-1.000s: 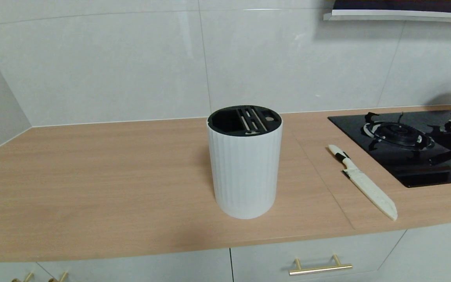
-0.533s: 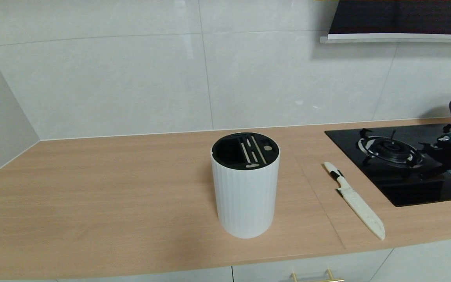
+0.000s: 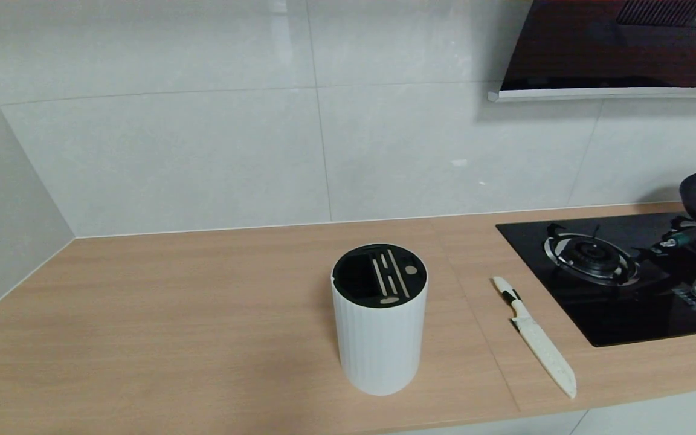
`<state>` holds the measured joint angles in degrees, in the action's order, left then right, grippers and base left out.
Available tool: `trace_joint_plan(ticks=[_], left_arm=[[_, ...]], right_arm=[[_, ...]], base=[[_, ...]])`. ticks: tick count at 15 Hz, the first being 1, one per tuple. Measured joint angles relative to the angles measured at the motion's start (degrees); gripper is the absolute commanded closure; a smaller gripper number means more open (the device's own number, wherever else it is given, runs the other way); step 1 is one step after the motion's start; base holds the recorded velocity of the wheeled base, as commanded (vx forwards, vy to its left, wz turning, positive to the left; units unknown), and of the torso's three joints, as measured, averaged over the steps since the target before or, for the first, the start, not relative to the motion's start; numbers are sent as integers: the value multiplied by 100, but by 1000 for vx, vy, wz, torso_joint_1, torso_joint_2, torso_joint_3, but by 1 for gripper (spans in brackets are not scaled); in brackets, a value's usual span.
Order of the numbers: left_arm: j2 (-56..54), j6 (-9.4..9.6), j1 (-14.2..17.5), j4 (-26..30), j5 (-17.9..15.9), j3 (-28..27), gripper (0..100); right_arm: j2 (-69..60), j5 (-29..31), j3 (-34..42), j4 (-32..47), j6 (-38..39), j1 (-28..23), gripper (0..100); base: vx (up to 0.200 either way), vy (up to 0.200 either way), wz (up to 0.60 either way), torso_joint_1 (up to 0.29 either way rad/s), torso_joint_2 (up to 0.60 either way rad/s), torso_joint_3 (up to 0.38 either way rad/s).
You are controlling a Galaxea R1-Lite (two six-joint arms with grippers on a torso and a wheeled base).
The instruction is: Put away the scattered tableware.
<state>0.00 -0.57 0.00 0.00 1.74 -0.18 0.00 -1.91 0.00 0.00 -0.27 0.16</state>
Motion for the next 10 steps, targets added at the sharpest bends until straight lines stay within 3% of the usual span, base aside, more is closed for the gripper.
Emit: trace_joint_plan(ticks=[7,10], left_arm=[[0,-2,0,0,0,0,0],[0,4,0,0,0,0,0]], right_arm=[[0,4,0,0,2,0,0],[0,4,0,0,-2,0,0]], base=[[0,0,0,179,-377,-201],[0,0,0,50,-117,-54]])
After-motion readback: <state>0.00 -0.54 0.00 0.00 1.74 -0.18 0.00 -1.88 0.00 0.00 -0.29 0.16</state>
